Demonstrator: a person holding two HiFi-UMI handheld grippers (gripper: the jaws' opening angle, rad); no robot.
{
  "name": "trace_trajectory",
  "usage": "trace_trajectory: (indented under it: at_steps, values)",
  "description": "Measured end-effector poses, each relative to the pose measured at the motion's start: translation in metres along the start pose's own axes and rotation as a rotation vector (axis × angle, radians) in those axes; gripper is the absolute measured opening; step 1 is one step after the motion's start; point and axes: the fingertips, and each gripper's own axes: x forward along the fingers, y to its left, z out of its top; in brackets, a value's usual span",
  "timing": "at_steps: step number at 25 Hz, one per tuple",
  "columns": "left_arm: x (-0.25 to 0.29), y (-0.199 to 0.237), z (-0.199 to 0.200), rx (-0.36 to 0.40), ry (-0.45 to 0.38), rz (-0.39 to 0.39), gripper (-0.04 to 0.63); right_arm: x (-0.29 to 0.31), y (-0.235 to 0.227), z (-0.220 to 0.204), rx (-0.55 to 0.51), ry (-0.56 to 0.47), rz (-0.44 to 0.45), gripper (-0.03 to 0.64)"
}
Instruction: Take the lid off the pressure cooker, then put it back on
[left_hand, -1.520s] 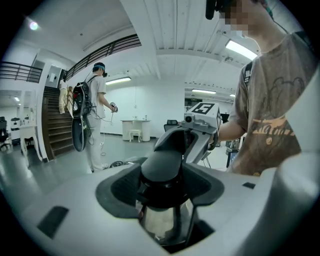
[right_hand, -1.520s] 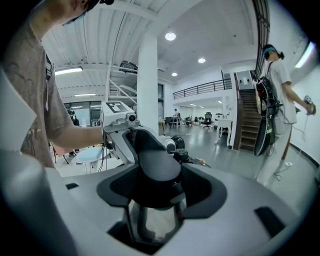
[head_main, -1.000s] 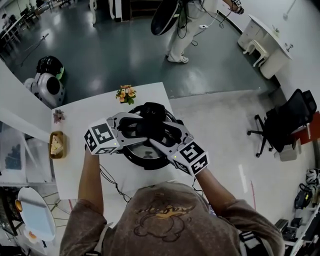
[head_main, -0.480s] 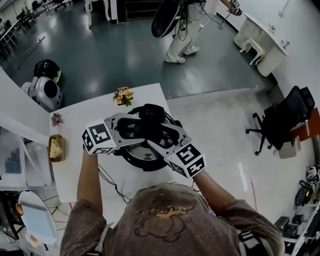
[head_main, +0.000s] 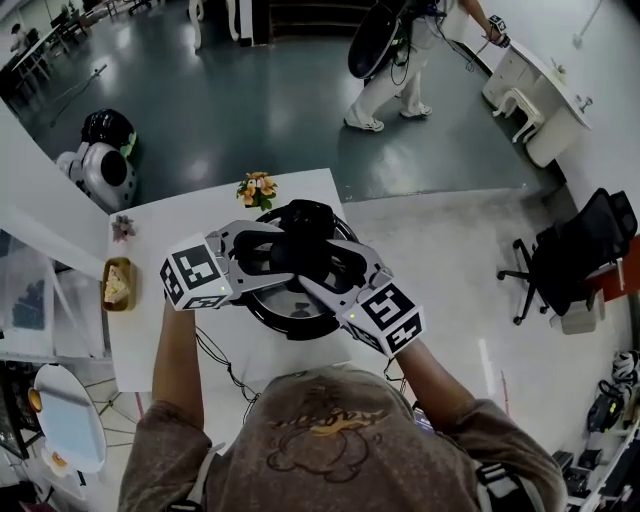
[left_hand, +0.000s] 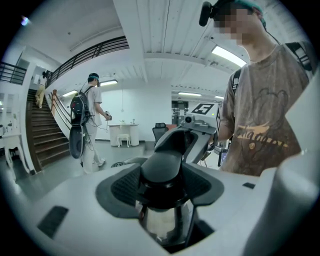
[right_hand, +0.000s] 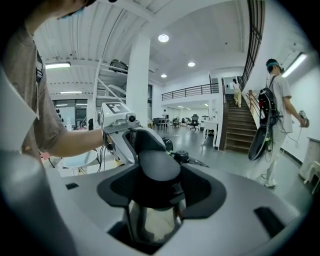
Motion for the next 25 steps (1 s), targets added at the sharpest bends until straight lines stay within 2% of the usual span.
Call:
trace_trajectory:
  at_steps: [8,18,25]
  values:
    - [-0.032,-0.012,0.015,-0.03,0.013,0.173,0.264,0.001,0.023,0.025,-0.083,-0.026,0.152,0.261]
    - [-0.107,-0.062,0.004,-0.125,0.039,0.447,0.264,0.016,0.105,0.047,-0.182,-0.053,0.42,0.261]
    - [-0.144,-0.1,-0.012,-0.161,0.042,0.545,0.264,0.022,0.16,0.046,-0.224,-0.043,0.515,0.261]
